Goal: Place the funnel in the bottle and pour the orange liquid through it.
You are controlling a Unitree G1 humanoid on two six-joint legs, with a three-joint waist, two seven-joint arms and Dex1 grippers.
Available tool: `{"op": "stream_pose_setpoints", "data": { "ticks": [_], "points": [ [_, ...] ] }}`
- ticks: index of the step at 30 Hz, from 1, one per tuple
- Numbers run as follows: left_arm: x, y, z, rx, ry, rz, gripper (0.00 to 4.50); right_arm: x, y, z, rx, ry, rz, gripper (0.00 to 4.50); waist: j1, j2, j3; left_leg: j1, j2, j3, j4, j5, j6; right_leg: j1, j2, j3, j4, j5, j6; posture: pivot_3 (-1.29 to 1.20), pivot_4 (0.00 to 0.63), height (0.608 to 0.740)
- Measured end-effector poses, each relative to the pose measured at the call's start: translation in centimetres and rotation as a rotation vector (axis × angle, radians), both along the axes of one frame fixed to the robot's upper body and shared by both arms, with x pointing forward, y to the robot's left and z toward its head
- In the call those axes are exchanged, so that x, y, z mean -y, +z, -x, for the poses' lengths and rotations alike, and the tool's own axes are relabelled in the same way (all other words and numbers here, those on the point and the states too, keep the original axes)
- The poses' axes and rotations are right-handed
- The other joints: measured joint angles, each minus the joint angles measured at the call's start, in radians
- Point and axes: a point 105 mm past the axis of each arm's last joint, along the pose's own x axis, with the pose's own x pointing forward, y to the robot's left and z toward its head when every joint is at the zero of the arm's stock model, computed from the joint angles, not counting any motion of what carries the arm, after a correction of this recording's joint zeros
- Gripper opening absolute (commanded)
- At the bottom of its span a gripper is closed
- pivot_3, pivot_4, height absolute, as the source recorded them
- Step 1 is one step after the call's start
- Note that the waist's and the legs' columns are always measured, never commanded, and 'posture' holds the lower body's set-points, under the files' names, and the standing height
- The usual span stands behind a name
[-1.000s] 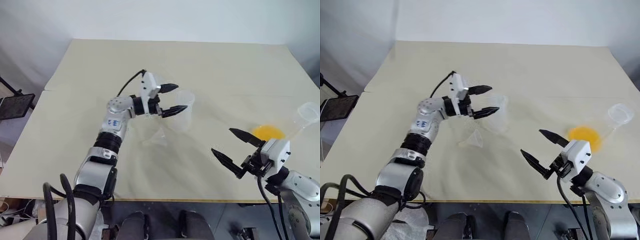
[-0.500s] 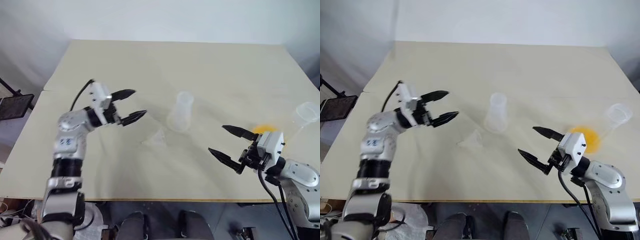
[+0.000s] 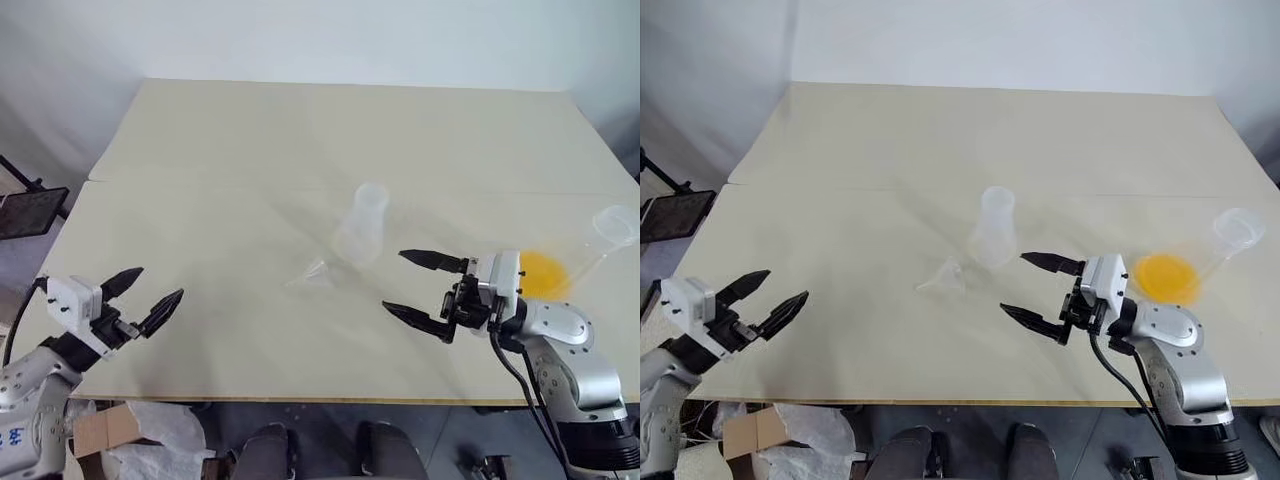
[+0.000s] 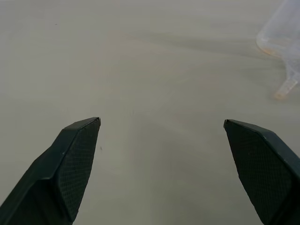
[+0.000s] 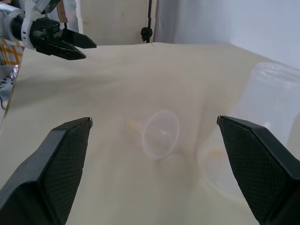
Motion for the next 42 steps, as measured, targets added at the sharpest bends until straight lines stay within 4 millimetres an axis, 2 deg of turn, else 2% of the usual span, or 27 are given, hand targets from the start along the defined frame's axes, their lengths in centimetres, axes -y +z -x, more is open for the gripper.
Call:
{"op": "stream_pose_setpoints", "data": {
  "ticks": [3,6,9,12,16,18,22,23,27,30,42],
  "points": [
    [1.1,0.8,0.3,0.021,-0.033,0.009,4.48,0.3,-0.1,-0.5,-0.006,-0.009,-0.001,4.50,-0.002,0.000,0.000,0.000,0.000,0.000,0.000,0.000,0.000,0.000,0.000,0.000,0.000,0.000,0.000,0.00,0.150,0.740],
    [3.5,1.6,0.5,0.031,-0.110,0.007,4.48,0.7,0.1,-0.8,0.000,-0.017,0.007,4.50,-0.004,0.000,0.000,0.000,0.000,0.000,-0.001,0.000,0.000,0.000,0.000,0.000,0.000,0.000,0.000,0.00,0.150,0.740],
    [6.0,1.3,0.7,-0.005,-0.198,0.021,4.48,1.7,-0.1,-0.6,-0.005,-0.043,0.030,4.50,-0.005,0.000,0.000,0.000,0.000,0.001,-0.001,-0.001,0.000,0.000,0.000,0.000,0.000,0.000,0.000,0.00,0.150,0.740],
    [9.0,1.7,-0.4,-0.036,-0.272,0.076,4.48,2.8,-0.5,-0.2,-0.013,-0.087,0.038,4.50,0.004,0.000,0.000,0.000,0.000,0.000,0.000,0.000,0.000,0.000,0.001,0.000,0.000,0.000,0.000,0.00,0.150,0.740],
    [13.4,1.7,-1.4,-0.096,-0.396,0.078,4.48,3.2,-1.0,0.3,-0.023,-0.114,0.039,4.50,0.007,0.001,-0.001,0.001,0.000,0.002,0.000,0.000,0.000,0.000,0.001,0.002,0.000,0.000,0.000,0.00,0.150,0.740],
    [14.3,1.2,-1.4,-0.137,-0.415,0.076,4.48,3.3,-1.1,0.4,-0.027,-0.122,0.040,4.50,-0.001,0.001,-0.001,0.001,0.001,0.004,-0.001,0.000,0.000,-0.001,0.003,0.003,0.000,0.000,0.000,0.00,0.150,0.740],
    [18.5,1.8,-2.4,-0.156,-0.526,0.052,4.48,3.3,-1.3,1.0,-0.032,-0.145,0.040,4.50,0.011,0.001,0.000,0.001,0.000,0.004,0.000,0.000,-0.001,0.000,0.003,0.004,0.000,0.000,-0.001,0.00,0.150,0.740],
    [19.0,1.9,-2.6,-0.154,-0.535,0.043,4.48,3.3,-1.3,1.1,-0.030,-0.148,0.039,4.50,0.013,0.001,0.000,0.001,0.000,0.004,0.000,0.000,-0.001,0.000,0.003,0.004,0.000,0.000,-0.001,0.00,0.150,0.740],
    [20.1,1.5,-4.4,-0.184,-0.527,0.014,4.48,3.3,-1.4,1.3,-0.034,-0.161,0.037,4.50,0.018,0.001,0.000,0.001,0.000,0.005,0.000,0.000,-0.001,-0.001,0.004,0.004,0.000,0.000,-0.001,0.00,0.150,0.740],
    [21.0,1.9,-4.6,-0.185,-0.551,0.002,4.48,3.3,-1.4,1.2,-0.034,-0.169,0.034,4.50,0.018,0.001,0.000,0.001,0.000,0.005,0.000,0.000,-0.001,-0.001,0.003,0.005,0.000,0.000,-0.001,0.00,0.150,0.740],
    [21.0,0.7,-6.4,-0.225,-0.469,-0.062,4.48,2.6,-1.9,1.9,-0.060,-0.158,0.028,4.50,0.019,0.001,0.000,0.001,0.000,0.005,0.000,0.000,-0.001,-0.001,0.003,0.004,0.000,0.000,-0.001,0.00,0.150,0.740]
  ]
}}
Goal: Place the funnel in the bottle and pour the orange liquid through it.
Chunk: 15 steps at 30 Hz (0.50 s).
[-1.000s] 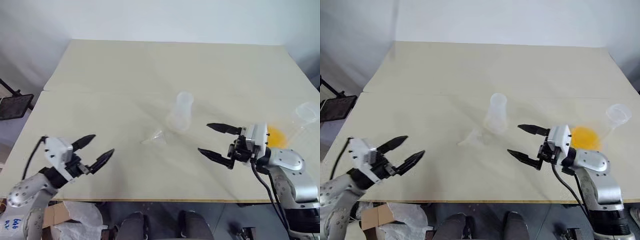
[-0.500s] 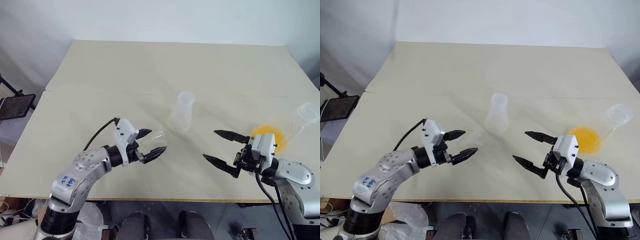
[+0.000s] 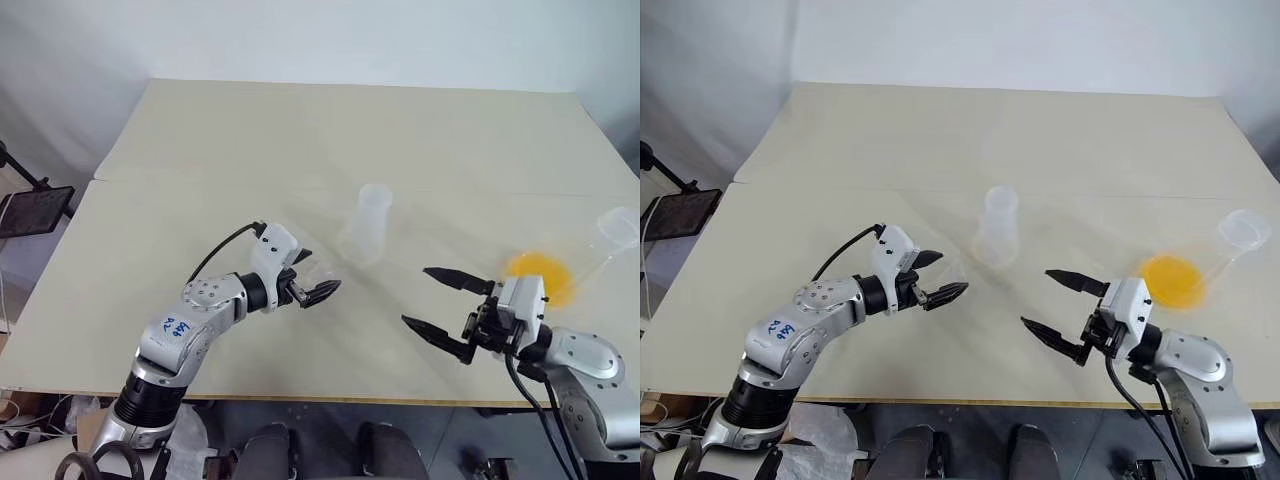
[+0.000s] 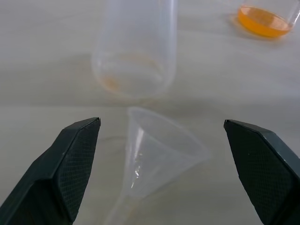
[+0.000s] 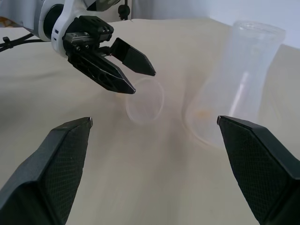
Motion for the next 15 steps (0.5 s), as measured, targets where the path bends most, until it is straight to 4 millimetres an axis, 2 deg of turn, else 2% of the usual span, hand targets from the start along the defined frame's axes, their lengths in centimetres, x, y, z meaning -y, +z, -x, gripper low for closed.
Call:
{"op": "stream_pose_setpoints", "data": {
  "ticks": [3,11,15],
  "points": [
    [-0.3,-0.2,0.0,-0.004,0.008,-0.010,4.48,-0.1,-0.2,0.0,-0.011,-0.002,-0.007,4.50,0.000,0.000,0.000,0.000,0.000,0.000,0.000,0.000,0.000,0.000,0.000,0.000,0.000,0.000,0.000,0.00,0.150,0.740],
    [-4.4,-1.4,0.7,-0.038,0.092,-0.086,4.48,-0.9,0.1,-0.3,0.003,0.025,-0.019,4.50,0.000,0.000,0.000,0.000,0.000,0.000,0.000,0.000,0.000,0.000,0.000,0.000,0.000,0.000,0.000,0.00,0.150,0.740],
    [-4.8,-1.2,1.0,-0.032,0.097,-0.079,4.48,-1.2,0.1,-0.4,0.003,0.035,-0.030,4.50,0.002,0.000,0.000,0.000,0.000,0.000,0.000,0.000,0.000,0.000,-0.001,0.000,0.000,0.000,0.000,0.00,0.150,0.740]
  ]
}}
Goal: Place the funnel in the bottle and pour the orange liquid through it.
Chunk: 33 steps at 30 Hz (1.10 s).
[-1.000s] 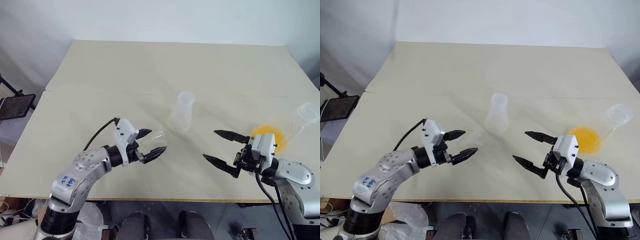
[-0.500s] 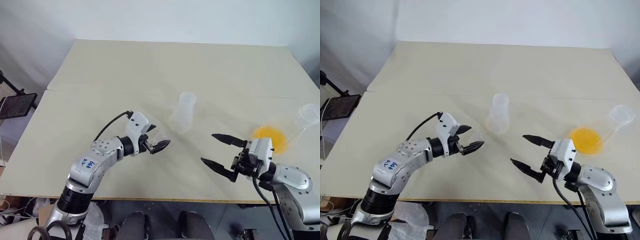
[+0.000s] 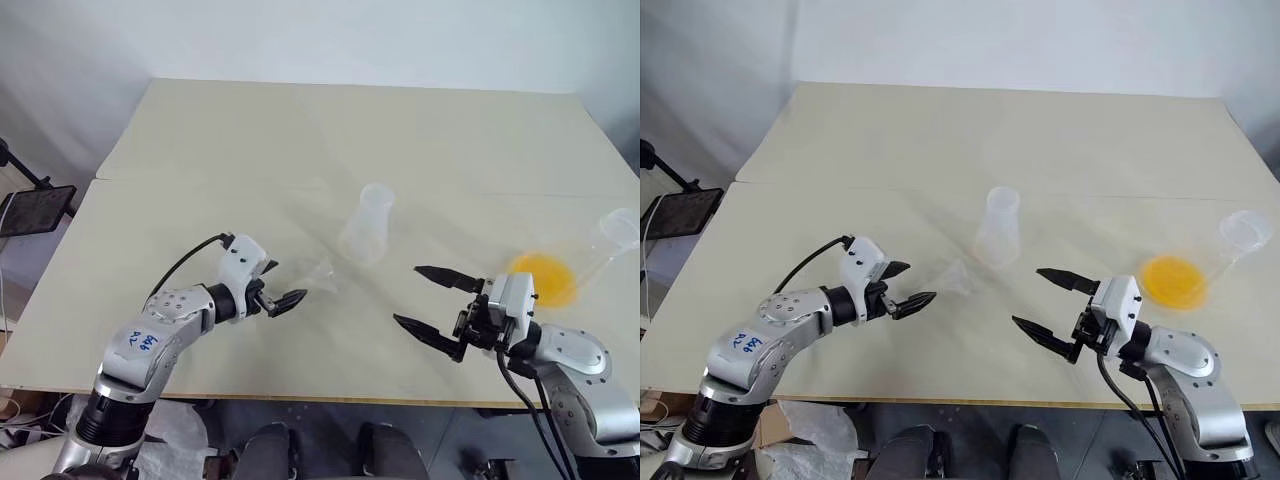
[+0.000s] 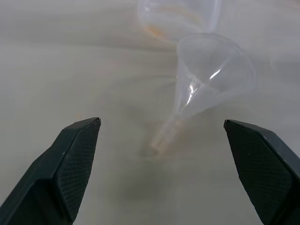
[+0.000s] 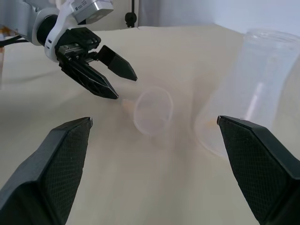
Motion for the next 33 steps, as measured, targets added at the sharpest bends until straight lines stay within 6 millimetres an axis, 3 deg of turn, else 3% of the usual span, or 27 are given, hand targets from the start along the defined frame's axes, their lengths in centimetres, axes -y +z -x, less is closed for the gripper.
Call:
{"op": "stream_pose_setpoints", "data": {
  "ticks": [15,24,26,33],
  "points": [
    [2.0,1.4,1.3,0.083,-0.209,0.102,4.48,0.2,-0.1,-0.3,-0.006,-0.009,-0.001,4.50,-0.001,0.000,0.000,0.000,0.000,0.000,0.000,0.000,0.000,0.000,0.000,0.000,0.000,0.000,0.000,0.00,0.150,0.740],
    [3.9,0.2,1.0,0.057,-0.303,0.111,4.48,0.2,-0.3,-0.2,-0.015,-0.016,-0.002,4.50,-0.002,0.000,0.000,0.000,0.000,0.001,0.000,0.000,0.000,-0.001,0.000,0.000,0.000,0.000,0.000,0.00,0.150,0.740],
    [5.0,0.3,1.4,0.065,-0.365,0.121,4.48,0.1,-0.1,-0.1,-0.008,-0.017,-0.002,4.50,-0.002,0.000,0.000,0.000,0.000,0.001,0.000,0.000,0.000,-0.001,0.000,0.000,0.000,0.000,0.000,0.00,0.150,0.740],
    [4.8,0.0,2.2,0.051,-0.397,0.107,4.48,0.1,-0.6,0.7,-0.037,-0.027,-0.005,4.50,-0.002,0.000,0.000,0.000,0.000,0.001,0.000,0.000,0.000,0.000,0.000,0.000,0.000,0.000,0.000,0.00,0.150,0.740]
  ]
}}
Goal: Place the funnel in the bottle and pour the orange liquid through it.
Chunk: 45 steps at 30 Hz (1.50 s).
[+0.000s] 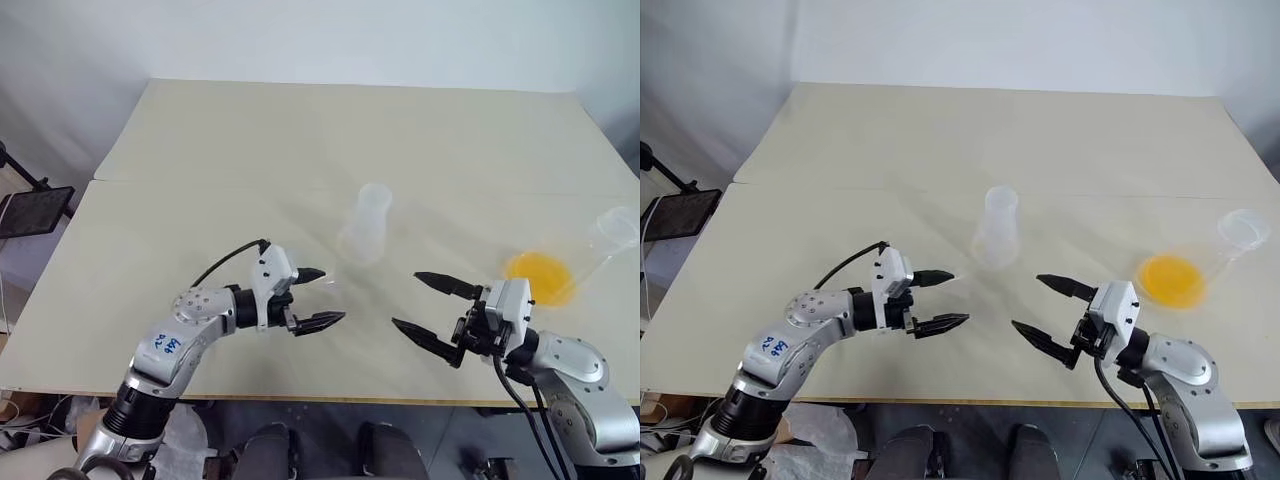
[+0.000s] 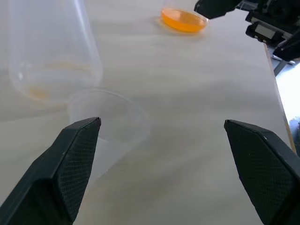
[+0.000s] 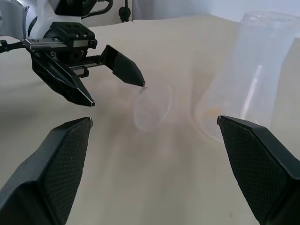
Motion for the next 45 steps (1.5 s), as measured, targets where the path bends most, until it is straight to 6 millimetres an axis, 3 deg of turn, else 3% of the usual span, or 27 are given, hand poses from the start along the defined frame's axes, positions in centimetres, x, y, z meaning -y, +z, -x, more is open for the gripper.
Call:
{"op": "stream_pose_setpoints", "data": {
  "ticks": [11,15,18,45],
  "points": [
    [-0.3,0.1,-0.1,0.011,0.083,0.034,4.48,0.1,-0.3,0.2,-0.019,-0.002,0.003,4.50,0.000,0.000,0.000,0.000,0.000,0.000,0.000,0.000,0.000,0.000,0.000,0.000,0.000,0.000,0.000,0.00,0.150,0.740],
    [-3.9,0.0,0.1,0.022,0.257,0.054,4.48,0.4,-0.2,0.4,-0.021,0.000,0.012,4.50,-0.001,0.000,0.000,0.000,0.001,0.000,0.000,0.000,0.000,0.000,0.000,0.000,-0.001,0.000,0.000,0.00,0.150,0.740],
    [-4.7,0.3,-0.2,0.035,0.303,0.058,4.48,0.2,0.3,0.1,0.000,0.009,0.012,4.50,0.003,0.000,0.000,0.000,0.000,-0.001,0.000,0.000,0.000,0.001,-0.001,0.000,-0.001,0.000,0.000,0.00,0.150,0.740],
    [-4.0,-1.0,-0.9,0.008,0.273,-0.044,4.48,0.2,0.5,-0.1,0.013,0.024,0.015,4.50,0.001,0.000,0.000,0.000,0.000,0.000,0.000,0.000,0.000,0.000,0.000,0.000,0.000,0.000,0.000,0.00,0.150,0.740]
  ]
}}
